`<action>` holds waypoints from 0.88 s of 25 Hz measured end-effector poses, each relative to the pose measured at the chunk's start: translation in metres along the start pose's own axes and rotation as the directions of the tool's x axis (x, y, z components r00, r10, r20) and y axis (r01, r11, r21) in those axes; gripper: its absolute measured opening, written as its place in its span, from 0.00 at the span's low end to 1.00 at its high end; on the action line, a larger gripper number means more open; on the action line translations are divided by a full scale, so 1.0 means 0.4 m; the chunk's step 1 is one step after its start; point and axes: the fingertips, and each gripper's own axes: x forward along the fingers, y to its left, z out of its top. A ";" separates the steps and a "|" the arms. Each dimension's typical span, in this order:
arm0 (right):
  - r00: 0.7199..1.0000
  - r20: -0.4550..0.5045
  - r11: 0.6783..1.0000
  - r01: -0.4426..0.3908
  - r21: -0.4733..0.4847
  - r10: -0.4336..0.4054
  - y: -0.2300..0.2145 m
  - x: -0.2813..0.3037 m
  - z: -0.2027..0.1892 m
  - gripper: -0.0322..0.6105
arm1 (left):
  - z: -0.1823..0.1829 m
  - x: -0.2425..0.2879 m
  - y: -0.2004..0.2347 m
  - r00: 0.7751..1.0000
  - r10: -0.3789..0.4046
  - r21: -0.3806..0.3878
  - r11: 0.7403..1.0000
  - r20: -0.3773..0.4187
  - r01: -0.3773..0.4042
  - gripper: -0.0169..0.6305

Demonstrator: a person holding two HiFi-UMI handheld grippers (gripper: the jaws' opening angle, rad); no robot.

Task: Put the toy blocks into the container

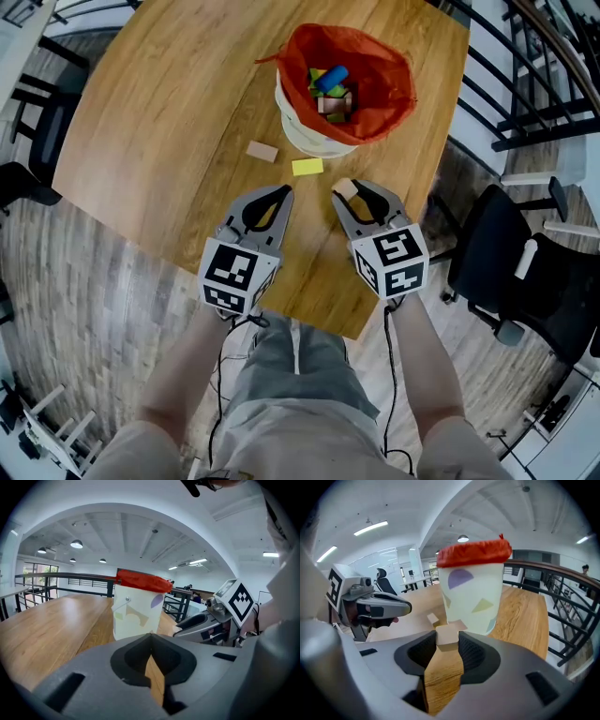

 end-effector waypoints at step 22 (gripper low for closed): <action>0.869 0.494 0.976 0.138 -0.172 -0.036 0.187 -0.573 0.551 0.29 | 0.601 -0.427 -0.179 0.907 -0.033 0.158 0.987 0.419 -0.037 0.04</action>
